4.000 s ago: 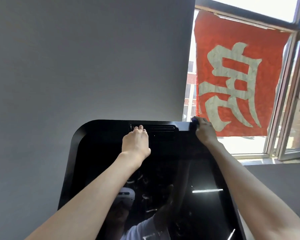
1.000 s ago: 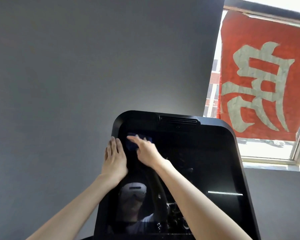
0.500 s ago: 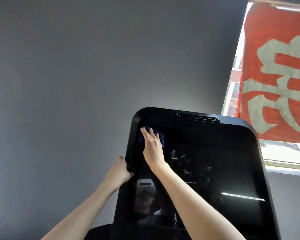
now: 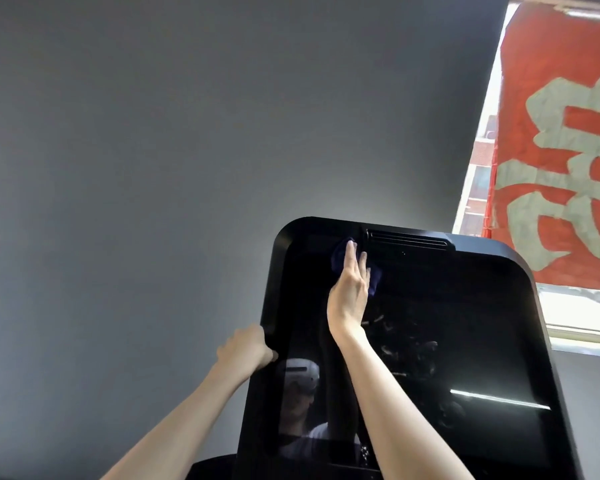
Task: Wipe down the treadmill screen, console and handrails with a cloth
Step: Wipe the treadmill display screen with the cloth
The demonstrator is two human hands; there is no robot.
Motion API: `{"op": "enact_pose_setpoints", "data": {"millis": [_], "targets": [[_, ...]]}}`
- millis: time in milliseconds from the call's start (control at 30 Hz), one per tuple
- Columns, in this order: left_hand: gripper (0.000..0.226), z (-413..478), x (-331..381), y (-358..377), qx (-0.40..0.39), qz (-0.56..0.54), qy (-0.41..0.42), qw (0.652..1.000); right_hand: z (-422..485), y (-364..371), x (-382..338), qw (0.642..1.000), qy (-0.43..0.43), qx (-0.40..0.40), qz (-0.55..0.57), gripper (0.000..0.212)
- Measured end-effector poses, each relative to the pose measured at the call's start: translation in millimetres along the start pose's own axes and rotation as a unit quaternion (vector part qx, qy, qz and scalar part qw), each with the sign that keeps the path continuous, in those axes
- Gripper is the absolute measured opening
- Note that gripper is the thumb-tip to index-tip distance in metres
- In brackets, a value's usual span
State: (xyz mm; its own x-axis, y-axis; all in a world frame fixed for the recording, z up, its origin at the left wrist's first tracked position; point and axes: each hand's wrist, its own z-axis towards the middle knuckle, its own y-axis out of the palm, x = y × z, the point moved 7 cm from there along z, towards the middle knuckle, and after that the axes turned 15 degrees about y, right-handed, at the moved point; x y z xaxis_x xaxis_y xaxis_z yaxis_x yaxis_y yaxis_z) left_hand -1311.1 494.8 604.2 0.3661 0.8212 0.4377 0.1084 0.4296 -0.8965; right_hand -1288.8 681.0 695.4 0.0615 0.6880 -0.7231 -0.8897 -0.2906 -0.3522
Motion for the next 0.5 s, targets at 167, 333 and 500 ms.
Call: {"op": "enact_pose_setpoints", "data": {"millis": [167,333,500], "targets": [[0.040,3.9,1.6,-2.8,-0.002,-0.003,0.008,1.000,-7.5,22.0,-34.0,0.999,-0.012,-0.029,0.031,0.079],[0.046,4.8,-1.0,-1.5,-0.006,-0.011,0.005,1.000,-31.3,36.0,-50.5,0.983,-0.119,-0.141,-0.025,0.074],[0.037,3.0,0.5,0.9,-0.004,0.004,0.003,1.000,-59.6,27.1,-22.5,0.949,-0.249,-0.182,-0.066,0.072]]}}
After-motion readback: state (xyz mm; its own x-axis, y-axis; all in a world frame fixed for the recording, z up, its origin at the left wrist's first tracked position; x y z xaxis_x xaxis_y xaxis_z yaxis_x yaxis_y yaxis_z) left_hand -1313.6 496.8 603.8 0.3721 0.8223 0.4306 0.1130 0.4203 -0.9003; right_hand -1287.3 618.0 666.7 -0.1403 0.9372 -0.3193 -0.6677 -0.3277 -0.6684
